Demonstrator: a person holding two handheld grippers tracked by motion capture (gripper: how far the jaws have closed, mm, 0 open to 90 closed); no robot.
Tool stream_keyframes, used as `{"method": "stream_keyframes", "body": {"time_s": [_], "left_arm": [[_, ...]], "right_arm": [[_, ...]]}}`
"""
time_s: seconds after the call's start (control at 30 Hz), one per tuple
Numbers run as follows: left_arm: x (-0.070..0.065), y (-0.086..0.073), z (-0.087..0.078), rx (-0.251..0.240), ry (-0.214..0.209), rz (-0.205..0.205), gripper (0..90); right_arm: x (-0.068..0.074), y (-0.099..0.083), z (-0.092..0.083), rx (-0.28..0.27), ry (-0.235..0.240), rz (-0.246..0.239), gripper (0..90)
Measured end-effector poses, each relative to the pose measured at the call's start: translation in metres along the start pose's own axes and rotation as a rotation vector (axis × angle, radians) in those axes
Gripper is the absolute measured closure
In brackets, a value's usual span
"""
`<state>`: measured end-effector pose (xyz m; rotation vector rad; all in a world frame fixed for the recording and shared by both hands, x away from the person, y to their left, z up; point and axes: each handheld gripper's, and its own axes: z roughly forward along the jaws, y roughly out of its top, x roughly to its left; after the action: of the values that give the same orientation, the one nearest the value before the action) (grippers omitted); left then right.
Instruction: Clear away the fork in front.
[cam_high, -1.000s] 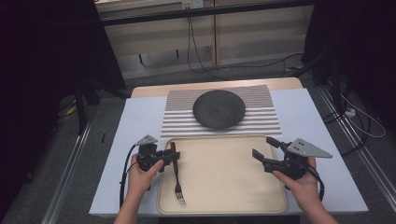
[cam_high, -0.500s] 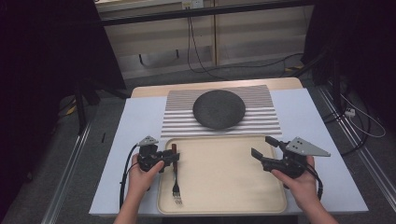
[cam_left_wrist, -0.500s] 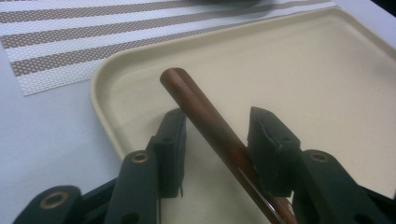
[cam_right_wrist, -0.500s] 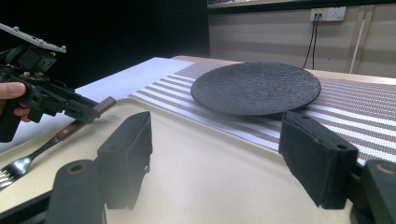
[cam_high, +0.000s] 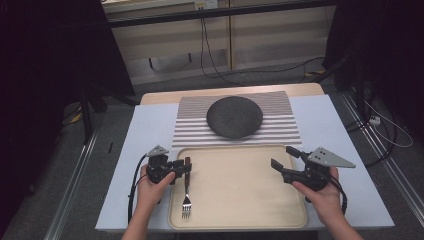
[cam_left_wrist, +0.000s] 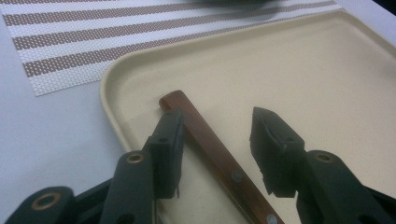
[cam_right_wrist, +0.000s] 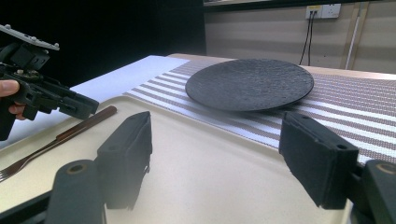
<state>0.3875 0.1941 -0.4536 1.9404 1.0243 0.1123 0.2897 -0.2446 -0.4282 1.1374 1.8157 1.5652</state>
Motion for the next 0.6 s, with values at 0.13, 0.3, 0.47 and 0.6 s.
{"method": "stream_keyframes", "body": {"time_s": [0.13, 0.3, 0.47, 0.6], "left_arm": [[-0.004, 0.002, -0.012, -0.039, -0.003, 0.004, 47.7], [-0.007, 0.004, -0.031, -0.095, -0.002, 0.004, 39.6], [-0.007, 0.004, -0.041, -0.125, -0.004, -0.009, 33.0], [-0.011, 0.006, -0.045, -0.127, 0.004, 0.021, 29.0]], "right_arm": [[-0.001, -0.004, -0.005, 0.017, -0.005, -0.004, 25.8], [-0.001, -0.006, -0.010, 0.037, -0.006, -0.003, 25.1], [-0.001, -0.005, -0.010, 0.043, -0.018, -0.010, 24.6], [0.001, -0.005, -0.012, 0.055, -0.015, -0.019, 23.7]]}}
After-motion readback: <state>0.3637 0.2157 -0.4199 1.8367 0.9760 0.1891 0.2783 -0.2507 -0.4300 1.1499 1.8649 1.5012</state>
